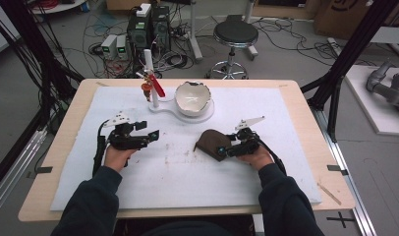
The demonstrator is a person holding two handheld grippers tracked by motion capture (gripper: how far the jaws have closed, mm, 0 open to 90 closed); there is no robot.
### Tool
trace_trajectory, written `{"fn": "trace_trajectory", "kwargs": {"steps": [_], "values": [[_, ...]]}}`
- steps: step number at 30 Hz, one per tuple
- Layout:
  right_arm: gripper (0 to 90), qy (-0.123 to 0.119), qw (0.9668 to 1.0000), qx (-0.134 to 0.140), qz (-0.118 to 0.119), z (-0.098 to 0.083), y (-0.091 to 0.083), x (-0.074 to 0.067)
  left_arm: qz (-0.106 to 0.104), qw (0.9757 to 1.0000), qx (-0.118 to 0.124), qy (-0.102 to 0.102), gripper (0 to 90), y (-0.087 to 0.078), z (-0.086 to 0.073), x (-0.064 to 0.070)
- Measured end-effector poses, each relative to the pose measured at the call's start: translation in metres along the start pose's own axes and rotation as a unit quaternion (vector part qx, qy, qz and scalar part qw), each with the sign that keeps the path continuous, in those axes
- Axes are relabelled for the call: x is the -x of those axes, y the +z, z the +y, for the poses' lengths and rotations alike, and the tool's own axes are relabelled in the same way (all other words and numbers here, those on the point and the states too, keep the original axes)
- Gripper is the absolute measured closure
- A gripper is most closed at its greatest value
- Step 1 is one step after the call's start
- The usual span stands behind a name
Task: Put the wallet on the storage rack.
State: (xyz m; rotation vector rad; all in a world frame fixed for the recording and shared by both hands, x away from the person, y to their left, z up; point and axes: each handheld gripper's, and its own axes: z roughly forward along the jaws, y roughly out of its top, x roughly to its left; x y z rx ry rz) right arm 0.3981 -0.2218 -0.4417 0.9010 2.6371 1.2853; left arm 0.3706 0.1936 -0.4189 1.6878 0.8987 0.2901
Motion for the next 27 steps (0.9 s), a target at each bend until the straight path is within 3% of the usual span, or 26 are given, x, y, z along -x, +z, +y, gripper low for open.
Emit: {"fn": "trace_trajectory", "kwargs": {"steps": [1, 2, 3, 5, 6, 7, 9, 10, 11, 13, 14, 17, 20, 25, 27], "values": [[29.9, 0.0, 1.0, 0.0, 0.0, 0.0, 0.0, 0.0, -0.006, 1.0, -0.005, 0.001, 23.1, 0.004, 0.0, 0.003], [30.2, -0.031, 0.9995, 0.0, -0.002, 0.002, 0.001, -0.008, -0.012, 0.9999, -0.009, 0.002, 23.1, 0.007, -0.001, 0.005], [30.2, -0.031, 0.9995, 0.0, -0.002, 0.002, 0.001, -0.008, -0.016, 0.9998, -0.014, 0.004, 23.1, 0.01, -0.001, 0.006], [30.9, -0.092, 0.9955, 0.006, -0.021, 0.005, 0.0, -0.018, -0.027, 0.9993, -0.024, 0.009, 23.1, 0.017, -0.003, 0.011], [31.1, -0.109, 0.9937, 0.003, -0.028, 0.006, -0.001, -0.022, -0.037, 0.9989, -0.03, 0.007, 23.2, 0.02, -0.004, 0.013], [31.1, -0.109, 0.9937, 0.003, -0.028, 0.006, -0.001, -0.022, -0.048, 0.9983, -0.035, 0.002, 23.2, 0.025, -0.005, 0.016], [33.6, -0.162, 0.9859, 0.004, -0.04, 0.009, -0.002, -0.033, -0.055, 0.9976, -0.04, 0.006, 23.1, 0.03, -0.005, 0.021], [33.6, -0.162, 0.9859, 0.004, -0.04, 0.009, -0.002, -0.033, -0.058, 0.9974, -0.042, 0.007, 23.1, 0.033, -0.006, 0.022], [36.1, -0.189, 0.9813, 0.011, -0.036, 0.011, -0.002, -0.038, -0.069, 0.9964, -0.049, 0.009, 23.1, 0.04, -0.007, 0.027], [36.8, -0.192, 0.9807, 0.011, -0.033, 0.011, -0.001, -0.04, -0.073, 0.996, -0.051, 0.009, 22.9, 0.042, -0.007, 0.029], [39.4, -0.205, 0.9778, 0.014, -0.039, 0.012, -0.002, -0.042, -0.08, 0.9953, -0.054, 0.009, 19.2, 0.045, -0.008, 0.031], [43.3, -0.209, 0.977, 0.019, -0.039, 0.012, -0.004, -0.044, -0.092, 0.9937, -0.061, 0.021, 19.1, 0.051, -0.009, 0.038], [48.9, -0.226, 0.9725, 0.03, -0.045, 0.013, -0.006, -0.048, -0.1, 0.9927, -0.065, 0.02, 19.1, 0.057, -0.009, 0.042], [50.7, -0.228, 0.9724, 0.032, -0.038, 0.013, -0.006, -0.049, -0.111, 0.9898, -0.083, 0.032, 19.7, 0.07, -0.012, 0.052], [51.3, -0.23, 0.9719, 0.034, -0.037, 0.013, -0.006, -0.05, -0.111, 0.9888, -0.093, 0.037, 24.6, 0.073, -0.013, 0.054]]}}
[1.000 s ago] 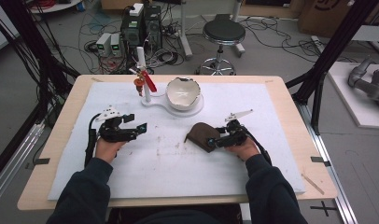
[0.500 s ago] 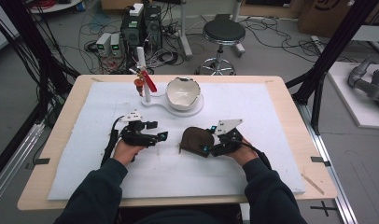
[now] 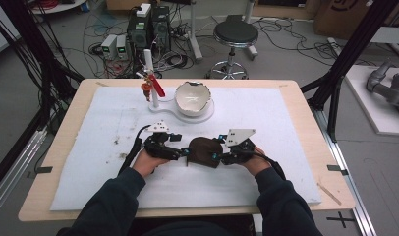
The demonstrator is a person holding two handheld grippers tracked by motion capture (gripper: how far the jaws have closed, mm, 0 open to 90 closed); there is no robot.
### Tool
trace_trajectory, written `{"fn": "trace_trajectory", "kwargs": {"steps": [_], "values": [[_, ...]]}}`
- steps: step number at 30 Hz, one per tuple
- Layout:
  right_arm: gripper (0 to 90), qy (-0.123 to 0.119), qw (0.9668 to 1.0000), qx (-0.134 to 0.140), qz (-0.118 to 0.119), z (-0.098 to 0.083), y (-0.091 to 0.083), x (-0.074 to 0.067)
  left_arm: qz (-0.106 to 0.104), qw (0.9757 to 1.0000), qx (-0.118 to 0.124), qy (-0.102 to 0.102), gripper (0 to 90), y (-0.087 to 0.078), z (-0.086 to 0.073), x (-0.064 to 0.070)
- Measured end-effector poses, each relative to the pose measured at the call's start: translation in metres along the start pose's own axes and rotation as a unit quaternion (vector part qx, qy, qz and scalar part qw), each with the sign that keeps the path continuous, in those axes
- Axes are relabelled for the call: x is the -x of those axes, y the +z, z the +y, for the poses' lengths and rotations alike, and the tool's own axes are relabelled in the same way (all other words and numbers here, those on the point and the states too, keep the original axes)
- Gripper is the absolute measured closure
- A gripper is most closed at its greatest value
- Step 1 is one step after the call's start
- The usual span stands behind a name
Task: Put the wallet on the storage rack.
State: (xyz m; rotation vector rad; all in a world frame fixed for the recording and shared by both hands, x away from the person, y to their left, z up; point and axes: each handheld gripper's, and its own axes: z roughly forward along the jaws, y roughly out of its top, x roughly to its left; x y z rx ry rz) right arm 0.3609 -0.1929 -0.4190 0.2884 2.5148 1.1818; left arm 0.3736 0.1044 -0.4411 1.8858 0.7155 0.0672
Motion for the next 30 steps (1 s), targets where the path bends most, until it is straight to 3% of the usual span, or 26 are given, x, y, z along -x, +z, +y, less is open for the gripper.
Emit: {"fn": "trace_trajectory", "kwargs": {"steps": [1, 6, 7, 8, 9, 11, 14, 15, 20, 22, 23, 25, 28, 29, 30], "values": [[51.3, 0.0, 1.0, 0.0, 0.0, 0.0, 0.0, 0.0, 0.001, 1.0, -0.005, 0.002, 24.6, 0.002, -0.001, 0.0], [51.8, 0.003, 1.0, 0.004, 0.005, 0.0, 0.0, 0.0, 0.0, 0.9996, -0.027, 0.012, 46.2, 0.007, -0.003, 0.001], [51.9, 0.003, 1.0, 0.004, 0.005, 0.0, 0.0, 0.0, -0.004, 0.9996, -0.026, 0.009, 48.3, 0.007, -0.003, 0.001], [51.9, 0.012, 0.9999, 0.0, 0.007, 0.0, 0.0, -0.001, -0.01, 0.9995, -0.026, 0.011, 57.7, 0.007, -0.003, 0.001], [51.9, 0.012, 0.9999, 0.0, 0.007, 0.0, 0.0, -0.001, -0.018, 0.9995, -0.024, 0.012, 57.7, 0.007, -0.004, 0.001], [52.0, 0.016, 0.9998, 0.0, 0.009, 0.0, 0.0, 0.0, -0.022, 0.9992, -0.025, 0.023, 67.2, 0.008, -0.003, 0.003], [51.1, 0.02, 0.9997, 0.001, 0.009, -0.001, 0.0, 0.002, -0.024, 0.9992, -0.025, 0.022, 69.8, 0.008, -0.003, 0.003], [49.7, 0.037, 0.9992, 0.001, 0.013, -0.002, 0.002, 0.003, -0.024, 0.9992, -0.024, 0.022, 70.1, 0.008, -0.003, 0.004], [45.4, 0.07, 0.9973, 0.002, 0.021, -0.005, 0.005, 0.007, -0.023, 0.9988, -0.023, 0.035, 70.5, 0.007, -0.003, 0.005], [39.0, 0.098, 0.9948, 0.003, 0.027, -0.007, 0.007, 0.01, -0.025, 0.9988, -0.018, 0.038, 70.6, 0.007, -0.003, 0.005], [39.0, 0.098, 0.9948, 0.003, 0.027, -0.007, 0.007, 0.01, -0.032, 0.9987, -0.012, 0.036, 70.6, 0.006, -0.002, 0.005], [33.4, 0.131, 0.9906, 0.003, 0.038, -0.01, 0.014, 0.012, -0.035, 0.9986, -0.007, 0.038, 70.5, 0.006, -0.002, 0.006], [33.2, 0.14, 0.9891, 0.006, 0.045, -0.011, 0.015, 0.014, -0.036, 0.9986, -0.006, 0.038, 70.5, 0.006, -0.002, 0.005], [32.8, 0.159, 0.9857, 0.006, 0.056, -0.013, 0.016, 0.016, -0.036, 0.9986, -0.005, 0.039, 70.6, 0.006, -0.002, 0.005], [32.8, 0.159, 0.9857, 0.006, 0.056, -0.013, 0.016, 0.016, -0.038, 0.9985, -0.004, 0.04, 70.6, 0.006, -0.002, 0.006]]}}
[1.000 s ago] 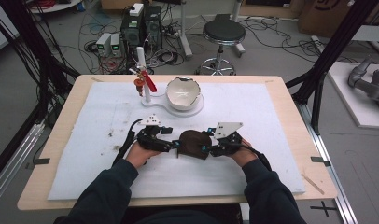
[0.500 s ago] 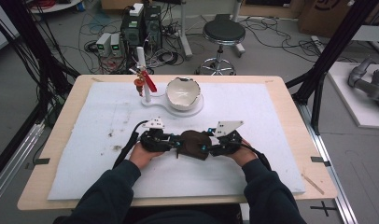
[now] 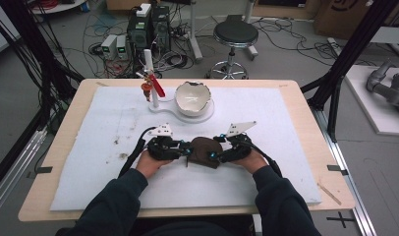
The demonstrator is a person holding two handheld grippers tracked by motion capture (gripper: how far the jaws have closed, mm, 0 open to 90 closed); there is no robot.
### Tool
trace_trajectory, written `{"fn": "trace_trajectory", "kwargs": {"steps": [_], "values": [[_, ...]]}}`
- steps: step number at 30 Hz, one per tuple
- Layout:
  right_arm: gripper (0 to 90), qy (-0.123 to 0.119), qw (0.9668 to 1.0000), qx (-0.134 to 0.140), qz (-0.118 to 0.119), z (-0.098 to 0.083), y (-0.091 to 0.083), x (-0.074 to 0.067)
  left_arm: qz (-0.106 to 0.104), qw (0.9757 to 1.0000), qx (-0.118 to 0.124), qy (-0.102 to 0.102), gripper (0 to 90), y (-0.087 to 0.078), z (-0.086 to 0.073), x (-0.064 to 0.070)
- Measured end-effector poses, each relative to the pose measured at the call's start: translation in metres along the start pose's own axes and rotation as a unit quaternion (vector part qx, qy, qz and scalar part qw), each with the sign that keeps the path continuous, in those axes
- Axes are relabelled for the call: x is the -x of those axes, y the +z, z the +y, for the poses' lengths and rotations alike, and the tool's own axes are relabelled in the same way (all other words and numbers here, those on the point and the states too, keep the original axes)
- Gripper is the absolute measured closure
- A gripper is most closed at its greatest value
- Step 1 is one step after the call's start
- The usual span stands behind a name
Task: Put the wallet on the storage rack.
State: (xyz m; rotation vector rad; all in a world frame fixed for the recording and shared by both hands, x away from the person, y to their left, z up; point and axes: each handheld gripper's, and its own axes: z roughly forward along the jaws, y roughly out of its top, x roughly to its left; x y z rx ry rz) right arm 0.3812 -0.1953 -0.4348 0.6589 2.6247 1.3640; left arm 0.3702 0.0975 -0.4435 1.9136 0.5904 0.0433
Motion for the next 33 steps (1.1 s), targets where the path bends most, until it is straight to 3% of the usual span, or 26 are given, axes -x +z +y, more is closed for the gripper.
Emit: {"fn": "trace_trajectory", "kwargs": {"steps": [4, 7, 8, 9, 10, 15, 20, 25, 29, 32, 33], "values": [[32.0, 0.022, 0.9996, 0.004, 0.016, -0.0009, 0.0006, 0.0039, -0.001, 1.0, 0.004, 0.007, 70.6, -0.0007, 0.0008, 0.001], [31.5, 0.02, 0.9997, 0.006, 0.017, -0.001, 0.0004, 0.0065, -0.001, 1.0, 0.002, 0.009, 70.7, -0.0008, 0.0007, 0.0009], [28.1, 0.028, 0.9995, 0.004, 0.015, -0.001, -0.0001, 0.0058, 0.0, 0.9999, 0.002, 0.013, 71.3, -0.001, 0.0007, 0.0012], [17.9, 0.026, 0.9996, 0.004, 0.014, -0.0012, 0.0005, 0.0073, 0.009, 0.9994, -0.005, 0.033, 77.7, -0.0012, 0.0007, 0.0031], [16.8, 0.04, 0.9989, -0.003, 0.026, -0.0019, 0.0016, 0.0086, 0.013, 0.999, -0.007, 0.043, 82.7, -0.0009, 0.0005, 0.004], [17.9, 0.054, 0.9978, -0.006, 0.038, -0.003, 0.0028, 0.0114, 0.012, 0.9992, -0.006, 0.038, 82.4, -0.0007, 0.0004, 0.0038], [26.9, 0.051, 0.9972, -0.007, 0.054, -0.0027, 0.0023, 0.0112, 0.012, 0.9992, -0.007, 0.038, 82.3, -0.0008, 0.0003, 0.0035], [48.3, 0.034, 0.9965, -0.009, 0.076, -0.0004, -0.0007, 0.0086, 0.016, 0.9992, -0.006, 0.036, 81.1, -0.0003, 0.0, 0.0028], [53.9, 0.029, 0.9966, -0.01, 0.077, 0.0009, -0.0023, 0.0064, 0.024, 0.9991, -0.008, 0.035, 78.7, -0.0006, 0.0003, 0.0025], [57.0, 0.03, 0.9963, -0.009, 0.08, 0.0014, -0.0035, 0.0055, 0.038, 0.9992, 0.003, 0.01, 63.4, -0.0063, 0.002, -0.0017], [58.0, 0.031, 0.9963, -0.009, 0.08, 0.0015, -0.0043, 0.0053, 0.041, 0.9991, 0.011, -0.003, 63.4, -0.0096, 0.0028, -0.0039]]}}
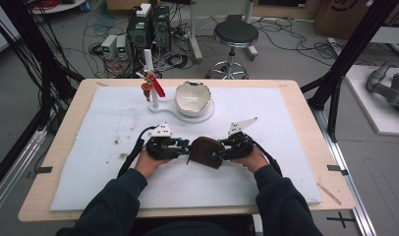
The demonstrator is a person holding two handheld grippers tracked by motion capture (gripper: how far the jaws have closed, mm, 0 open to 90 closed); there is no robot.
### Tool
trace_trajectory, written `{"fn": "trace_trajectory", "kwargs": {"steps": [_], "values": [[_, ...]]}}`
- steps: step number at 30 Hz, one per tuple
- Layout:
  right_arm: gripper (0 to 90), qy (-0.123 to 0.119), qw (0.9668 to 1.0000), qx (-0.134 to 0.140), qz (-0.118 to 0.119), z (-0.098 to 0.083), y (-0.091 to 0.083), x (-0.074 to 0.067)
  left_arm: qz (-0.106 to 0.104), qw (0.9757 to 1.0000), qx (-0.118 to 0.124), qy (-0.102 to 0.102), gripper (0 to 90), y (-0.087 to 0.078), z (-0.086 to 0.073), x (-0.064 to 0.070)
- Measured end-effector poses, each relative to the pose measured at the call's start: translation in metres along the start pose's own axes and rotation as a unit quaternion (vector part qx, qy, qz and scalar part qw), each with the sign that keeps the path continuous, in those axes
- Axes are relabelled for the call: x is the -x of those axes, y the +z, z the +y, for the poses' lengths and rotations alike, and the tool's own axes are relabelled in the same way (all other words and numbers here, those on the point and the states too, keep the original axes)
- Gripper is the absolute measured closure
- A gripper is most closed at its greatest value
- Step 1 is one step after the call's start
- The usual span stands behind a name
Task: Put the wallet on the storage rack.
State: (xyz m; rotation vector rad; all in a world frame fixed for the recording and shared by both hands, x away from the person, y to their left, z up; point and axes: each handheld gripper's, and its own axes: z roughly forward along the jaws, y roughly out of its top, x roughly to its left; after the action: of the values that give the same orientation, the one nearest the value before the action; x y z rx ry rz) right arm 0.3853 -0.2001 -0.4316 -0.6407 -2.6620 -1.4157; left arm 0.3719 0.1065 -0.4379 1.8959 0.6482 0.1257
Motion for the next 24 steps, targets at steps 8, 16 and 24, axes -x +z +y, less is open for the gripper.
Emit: {"fn": "trace_trajectory", "kwargs": {"steps": [8, 16, 24], "values": [[64.6, -0.011, 0.9991, 0.02, -0.037, 0.001, -0.013, -0.001, 0.055, 0.9946, 0.076, -0.044, 44.1, -0.041, 0.005, -0.019], [64.7, -0.022, 0.9959, 0.046, -0.075, 0.003, -0.024, -0.001, 0.127, 0.9863, 0.095, -0.048, 22.6, -0.087, 0.001, -0.041], [64.8, -0.036, 0.9921, 0.069, -0.099, 0.012, -0.031, -0.004, 0.185, 0.9756, 0.09, -0.076, 22.4, -0.117, -0.023, -0.066]]}}
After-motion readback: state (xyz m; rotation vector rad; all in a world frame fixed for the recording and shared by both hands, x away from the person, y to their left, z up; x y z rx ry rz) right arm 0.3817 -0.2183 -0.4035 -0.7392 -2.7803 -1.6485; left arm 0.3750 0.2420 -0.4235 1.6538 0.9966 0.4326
